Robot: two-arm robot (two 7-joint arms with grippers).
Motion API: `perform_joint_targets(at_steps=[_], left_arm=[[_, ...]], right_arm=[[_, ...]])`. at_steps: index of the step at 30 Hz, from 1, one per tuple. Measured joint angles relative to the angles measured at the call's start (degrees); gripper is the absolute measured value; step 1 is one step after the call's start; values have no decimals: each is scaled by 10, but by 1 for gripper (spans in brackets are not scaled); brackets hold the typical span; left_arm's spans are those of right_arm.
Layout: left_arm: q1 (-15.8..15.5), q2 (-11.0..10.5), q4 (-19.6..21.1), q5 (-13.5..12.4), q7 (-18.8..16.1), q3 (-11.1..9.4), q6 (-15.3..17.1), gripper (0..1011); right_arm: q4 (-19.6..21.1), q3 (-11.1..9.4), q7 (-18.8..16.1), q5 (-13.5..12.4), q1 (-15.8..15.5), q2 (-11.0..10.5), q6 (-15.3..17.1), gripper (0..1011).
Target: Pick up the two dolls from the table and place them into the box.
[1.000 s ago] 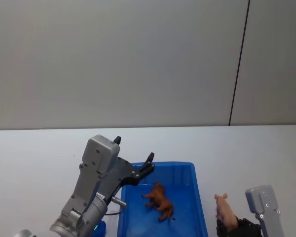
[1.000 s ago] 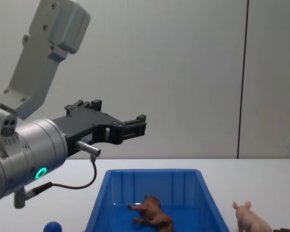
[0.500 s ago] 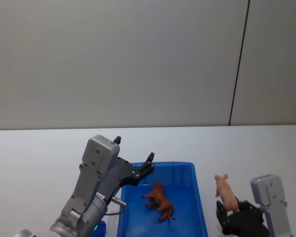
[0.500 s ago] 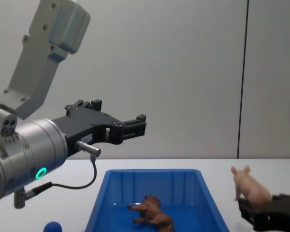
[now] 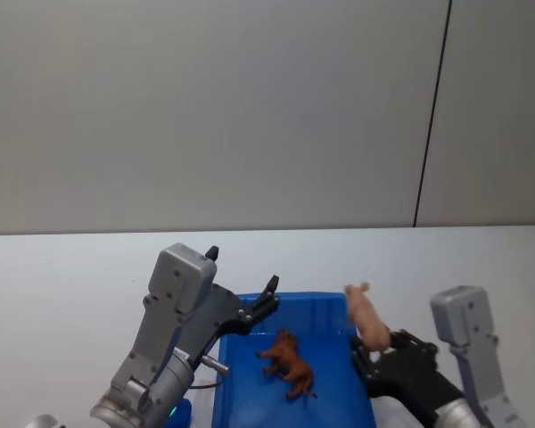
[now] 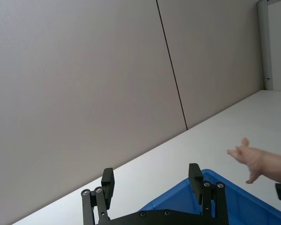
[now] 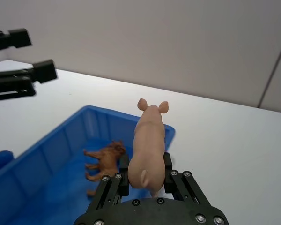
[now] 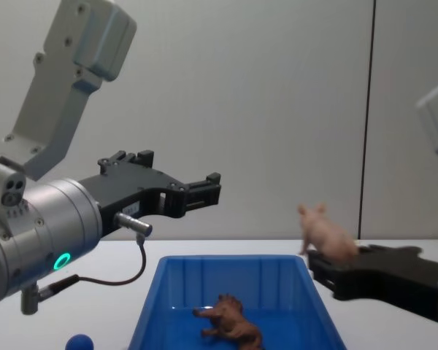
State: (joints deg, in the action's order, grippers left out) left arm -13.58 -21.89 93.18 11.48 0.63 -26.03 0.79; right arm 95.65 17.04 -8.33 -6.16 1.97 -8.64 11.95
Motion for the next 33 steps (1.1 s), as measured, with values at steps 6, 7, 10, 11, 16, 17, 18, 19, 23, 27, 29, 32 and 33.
perform_joint_targets(at_steps=[6, 7, 10, 11, 16, 17, 18, 19, 23, 27, 29, 32, 33], left_arm=[[0, 0, 0, 0, 0, 0, 0, 1001], [0, 0, 0, 0, 0, 0, 0, 1001], [0, 0, 0, 0, 0, 0, 0, 1001], [0, 0, 0, 0, 0, 0, 0, 1001], [0, 0, 0, 0, 0, 0, 0, 1001], [0, 0, 0, 0, 0, 0, 0, 1001], [0, 0, 0, 0, 0, 0, 0, 1001], [0, 0, 0, 0, 0, 0, 0, 1001], [0, 0, 0, 0, 0, 0, 0, 1001], [0, 0, 0, 0, 0, 0, 0, 1001], [0, 0, 0, 0, 0, 0, 0, 1001], [0, 0, 0, 0, 0, 0, 0, 1001], [0, 0, 0, 0, 0, 0, 0, 1001]], right_arm=[[-28, 6, -39, -2, 31, 18, 2, 405], [-28, 6, -39, -2, 31, 18, 2, 405], [-48, 9, -58, -3, 48, 28, 5, 518], [-53, 9, -61, -3, 52, 30, 6, 561], [-72, 11, -68, -3, 67, 38, 11, 723], [-74, 11, -68, -3, 68, 39, 12, 761], [-76, 11, -67, -3, 70, 40, 13, 797], [-77, 10, -66, -3, 71, 40, 13, 797], [-82, 8, -53, -2, 74, 41, 17, 920], [-82, 4, -37, 1, 73, 39, 19, 1001], [-79, 2, -24, 3, 70, 36, 20, 1001], [-74, -1, -12, 5, 65, 33, 20, 1001], [-70, -3, -2, 5, 62, 31, 20, 1001]])
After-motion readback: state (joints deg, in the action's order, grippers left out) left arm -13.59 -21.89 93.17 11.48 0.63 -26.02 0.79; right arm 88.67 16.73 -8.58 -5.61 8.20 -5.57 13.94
